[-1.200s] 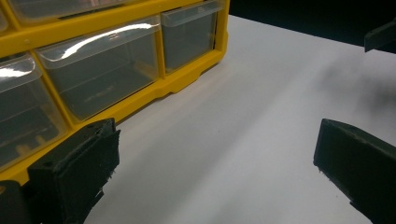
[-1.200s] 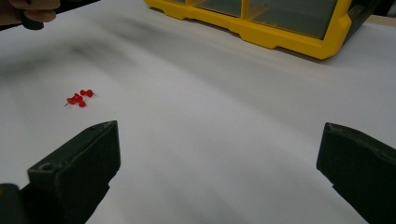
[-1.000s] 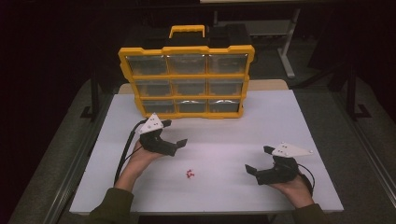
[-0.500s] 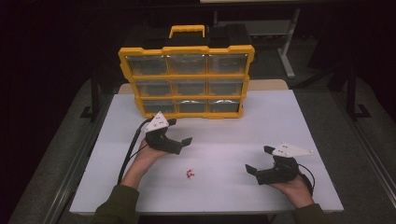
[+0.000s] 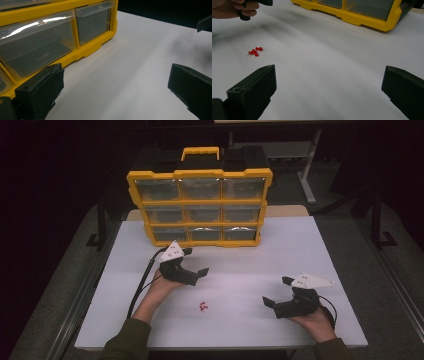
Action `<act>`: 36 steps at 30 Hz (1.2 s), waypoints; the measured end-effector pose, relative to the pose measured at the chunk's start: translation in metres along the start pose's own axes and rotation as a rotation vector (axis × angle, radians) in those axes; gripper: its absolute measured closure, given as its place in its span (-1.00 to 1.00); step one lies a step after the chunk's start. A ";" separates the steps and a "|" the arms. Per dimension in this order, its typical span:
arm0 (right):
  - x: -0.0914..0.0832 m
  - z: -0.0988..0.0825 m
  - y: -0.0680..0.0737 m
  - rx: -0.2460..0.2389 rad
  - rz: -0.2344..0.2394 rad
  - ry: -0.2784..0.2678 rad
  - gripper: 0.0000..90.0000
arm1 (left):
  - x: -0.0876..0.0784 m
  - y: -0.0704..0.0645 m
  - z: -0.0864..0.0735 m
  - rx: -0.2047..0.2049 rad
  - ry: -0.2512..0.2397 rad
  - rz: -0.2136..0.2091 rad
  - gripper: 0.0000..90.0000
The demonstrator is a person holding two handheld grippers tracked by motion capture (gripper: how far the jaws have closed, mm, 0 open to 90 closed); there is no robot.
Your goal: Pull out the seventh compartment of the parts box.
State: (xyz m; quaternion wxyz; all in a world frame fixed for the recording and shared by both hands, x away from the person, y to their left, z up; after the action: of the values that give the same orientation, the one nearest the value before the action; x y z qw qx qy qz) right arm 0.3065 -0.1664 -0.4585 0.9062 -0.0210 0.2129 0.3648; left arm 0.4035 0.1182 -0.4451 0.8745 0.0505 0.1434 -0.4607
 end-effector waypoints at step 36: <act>0.001 0.001 0.001 -0.002 0.007 -0.003 -1.00 | 0.006 -0.007 -0.005 0.209 0.073 0.064 -1.00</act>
State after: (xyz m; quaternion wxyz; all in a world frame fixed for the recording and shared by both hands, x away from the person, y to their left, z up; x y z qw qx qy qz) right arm 0.3063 -0.1652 -0.4580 0.9052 -0.0207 0.2114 0.3681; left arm 0.3999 0.1106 -0.4509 0.8728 0.1626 0.1250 -0.4430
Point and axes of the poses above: each handheld gripper's, and its own axes: x roughly forward along the jaws, z roughly out of its top, y roughly to its left, the point moved 7 cm from there along x, roughly forward along the jaws, and after that the axes turned 5 degrees about -y, right-handed, at the moved point
